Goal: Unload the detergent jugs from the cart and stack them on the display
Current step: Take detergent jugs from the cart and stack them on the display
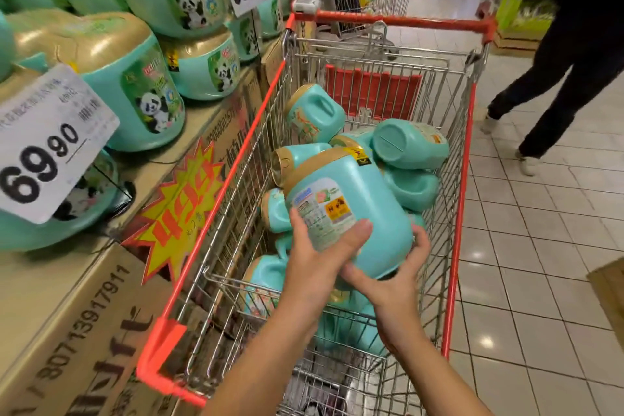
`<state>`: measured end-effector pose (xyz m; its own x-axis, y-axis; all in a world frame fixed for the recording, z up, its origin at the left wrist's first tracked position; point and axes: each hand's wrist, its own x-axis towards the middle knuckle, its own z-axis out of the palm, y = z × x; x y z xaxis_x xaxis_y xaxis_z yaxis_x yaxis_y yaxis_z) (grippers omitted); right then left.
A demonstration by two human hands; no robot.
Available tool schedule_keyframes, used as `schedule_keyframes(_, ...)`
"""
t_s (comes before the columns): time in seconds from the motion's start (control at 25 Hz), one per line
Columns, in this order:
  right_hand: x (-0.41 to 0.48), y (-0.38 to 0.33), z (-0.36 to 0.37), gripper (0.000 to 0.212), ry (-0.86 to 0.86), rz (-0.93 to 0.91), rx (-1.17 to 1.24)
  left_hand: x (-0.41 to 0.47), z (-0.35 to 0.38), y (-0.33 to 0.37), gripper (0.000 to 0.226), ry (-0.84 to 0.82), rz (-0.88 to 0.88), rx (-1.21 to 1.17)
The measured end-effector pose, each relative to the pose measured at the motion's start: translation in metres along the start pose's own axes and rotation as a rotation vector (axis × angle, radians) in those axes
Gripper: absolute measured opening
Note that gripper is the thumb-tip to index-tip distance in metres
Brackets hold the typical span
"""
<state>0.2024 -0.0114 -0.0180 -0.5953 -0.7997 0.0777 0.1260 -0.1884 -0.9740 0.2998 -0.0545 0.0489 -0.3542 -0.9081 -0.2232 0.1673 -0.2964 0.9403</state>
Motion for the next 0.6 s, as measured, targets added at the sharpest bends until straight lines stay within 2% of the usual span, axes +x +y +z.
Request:
schedule_keyframes(0.12,-0.013,0.002,0.004,0.094,-0.068,-0.099,-0.049,0.01,0.011,0.003,0.132,0.137,0.024,0.074)
schedule_keyframes(0.2,-0.017,0.0,-0.001,0.078,-0.145,-0.124,0.03,0.015,0.01,0.004,0.132,0.188,0.038,0.103)
schedule_keyframes(0.32,-0.004,-0.005,-0.018,0.033,-0.152,0.03,0.173,0.022,-0.007,0.007,0.116,0.163,0.047,0.06)
schedule_keyframes(0.4,0.016,-0.008,-0.025,0.019,-0.089,0.184,0.188,0.024,-0.021,0.008,0.113,0.081,0.018,0.003)
schedule_keyframes(0.48,0.036,-0.009,-0.026,0.039,-0.091,0.359,0.226,0.024,-0.031,0.008,0.115,-0.031,-0.014,-0.062)
schedule_keyframes(0.6,0.047,-0.009,-0.019,0.069,-0.247,0.57,0.439,0.02,-0.038,0.005,0.132,-0.141,-0.032,-0.155)
